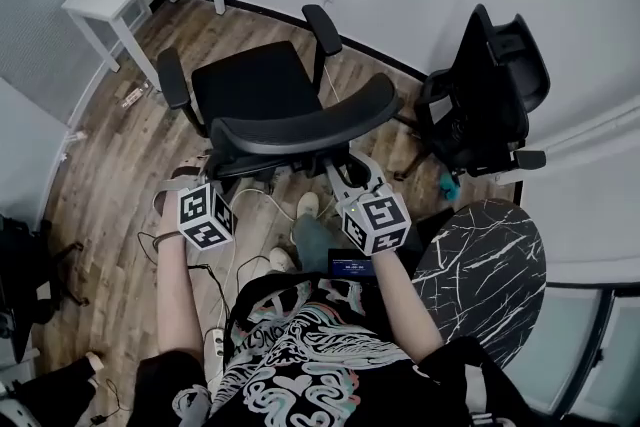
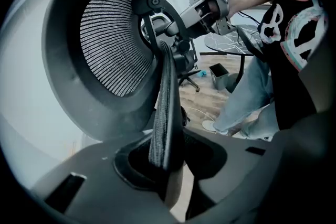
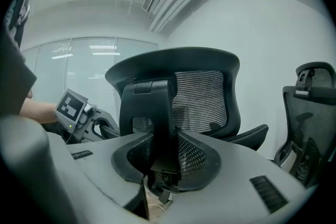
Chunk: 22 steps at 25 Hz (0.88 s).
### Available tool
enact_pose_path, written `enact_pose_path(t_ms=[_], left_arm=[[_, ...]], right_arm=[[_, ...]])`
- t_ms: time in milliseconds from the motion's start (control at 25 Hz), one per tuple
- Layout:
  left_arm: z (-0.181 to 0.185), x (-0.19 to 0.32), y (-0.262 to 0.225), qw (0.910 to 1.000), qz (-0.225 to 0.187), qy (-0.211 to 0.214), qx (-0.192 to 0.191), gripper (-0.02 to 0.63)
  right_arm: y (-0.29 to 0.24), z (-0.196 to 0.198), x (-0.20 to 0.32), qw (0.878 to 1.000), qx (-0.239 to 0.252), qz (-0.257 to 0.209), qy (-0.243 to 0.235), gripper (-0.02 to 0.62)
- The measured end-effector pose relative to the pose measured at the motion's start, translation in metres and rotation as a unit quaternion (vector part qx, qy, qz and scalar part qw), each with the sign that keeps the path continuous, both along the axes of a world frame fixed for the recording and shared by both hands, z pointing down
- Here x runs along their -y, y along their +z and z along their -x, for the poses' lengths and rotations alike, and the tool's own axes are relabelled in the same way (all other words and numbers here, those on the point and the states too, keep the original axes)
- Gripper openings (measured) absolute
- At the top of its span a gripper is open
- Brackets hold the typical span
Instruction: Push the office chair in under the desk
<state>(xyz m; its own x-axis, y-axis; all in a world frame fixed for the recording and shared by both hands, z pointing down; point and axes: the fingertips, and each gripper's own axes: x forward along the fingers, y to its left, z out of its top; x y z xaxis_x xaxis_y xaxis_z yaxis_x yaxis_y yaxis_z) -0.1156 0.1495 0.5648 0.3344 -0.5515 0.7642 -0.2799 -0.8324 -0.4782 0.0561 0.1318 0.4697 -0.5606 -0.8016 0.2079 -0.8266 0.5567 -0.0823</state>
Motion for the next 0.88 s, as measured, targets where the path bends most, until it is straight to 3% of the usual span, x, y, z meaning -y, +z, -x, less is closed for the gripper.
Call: enact_pose_path(t_ms=[880], left_arm=[[0.000,0.012,0.001,0.9999,0.002,0.002,-0.012,0.140]], right_arm=[[0.001,0.006,0.021,0.999,0.033,0.018,-0.004,0.098]])
